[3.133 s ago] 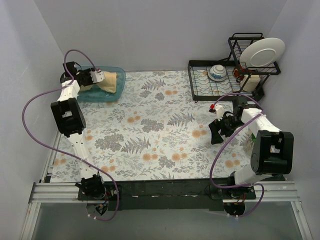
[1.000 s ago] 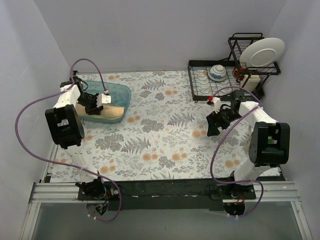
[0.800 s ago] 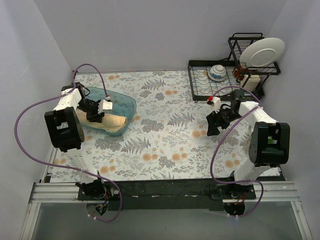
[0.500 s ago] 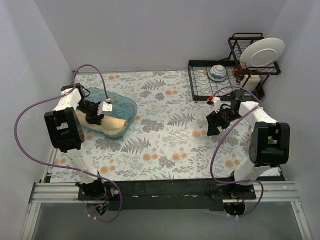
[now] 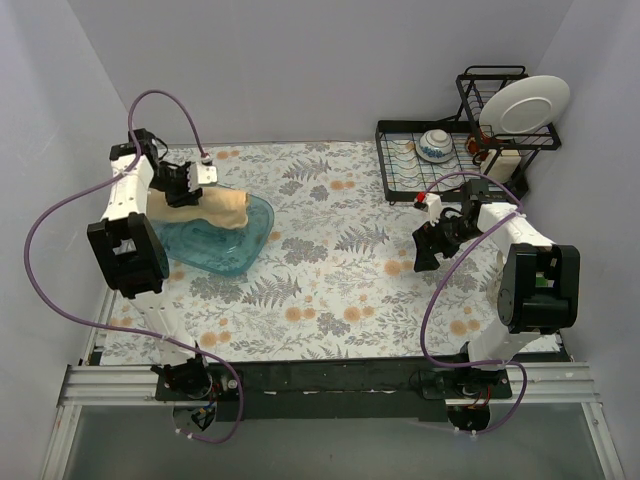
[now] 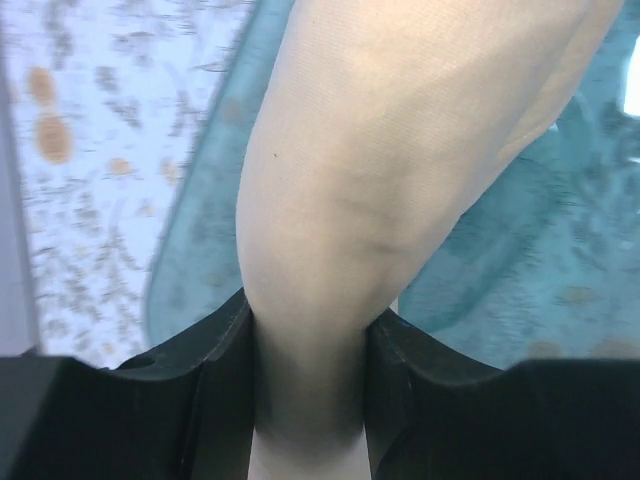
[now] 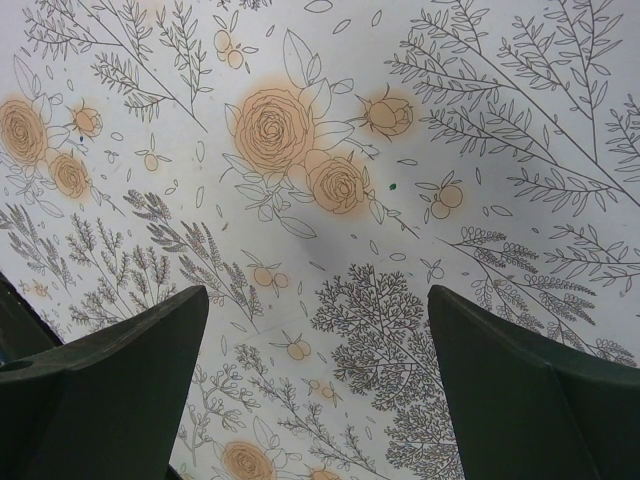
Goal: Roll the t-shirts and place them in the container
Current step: Place the T-shirt in the bin.
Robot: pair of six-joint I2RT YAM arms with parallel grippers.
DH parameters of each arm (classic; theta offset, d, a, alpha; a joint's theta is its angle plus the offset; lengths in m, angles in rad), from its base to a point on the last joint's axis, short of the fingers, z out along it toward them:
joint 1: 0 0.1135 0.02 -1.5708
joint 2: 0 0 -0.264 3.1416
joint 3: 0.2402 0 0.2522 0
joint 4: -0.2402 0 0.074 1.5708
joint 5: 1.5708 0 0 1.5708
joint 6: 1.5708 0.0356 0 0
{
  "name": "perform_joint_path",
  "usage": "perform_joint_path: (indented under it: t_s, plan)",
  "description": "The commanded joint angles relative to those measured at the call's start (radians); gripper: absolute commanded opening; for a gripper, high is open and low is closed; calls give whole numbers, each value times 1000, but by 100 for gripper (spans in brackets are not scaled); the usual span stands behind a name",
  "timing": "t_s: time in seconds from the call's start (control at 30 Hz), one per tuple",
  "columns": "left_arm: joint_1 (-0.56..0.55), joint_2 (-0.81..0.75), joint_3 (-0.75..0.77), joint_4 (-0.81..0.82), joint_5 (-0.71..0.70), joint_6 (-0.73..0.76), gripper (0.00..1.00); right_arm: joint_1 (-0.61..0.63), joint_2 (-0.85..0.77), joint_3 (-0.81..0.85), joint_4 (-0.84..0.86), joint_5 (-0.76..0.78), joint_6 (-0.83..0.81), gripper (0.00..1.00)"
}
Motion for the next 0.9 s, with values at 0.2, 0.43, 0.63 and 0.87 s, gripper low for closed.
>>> perform_joint_path:
  t_s: [0.2, 0.43, 0.63, 0.87]
  plan:
    - [-13, -76, -216, 480, 123, -35, 0, 1, -5, 8, 14, -12, -4, 98]
    - [-22, -285, -652, 741, 135, -1, 0, 2, -11, 14, 0, -2, -11, 98]
    - [-20, -379, -669, 602, 125, 30, 0, 2, -7, -9, 19, -15, -11, 98]
    - [-22, -354, -638, 306, 59, 117, 0, 2, 24, 25, 17, -20, -12, 99]
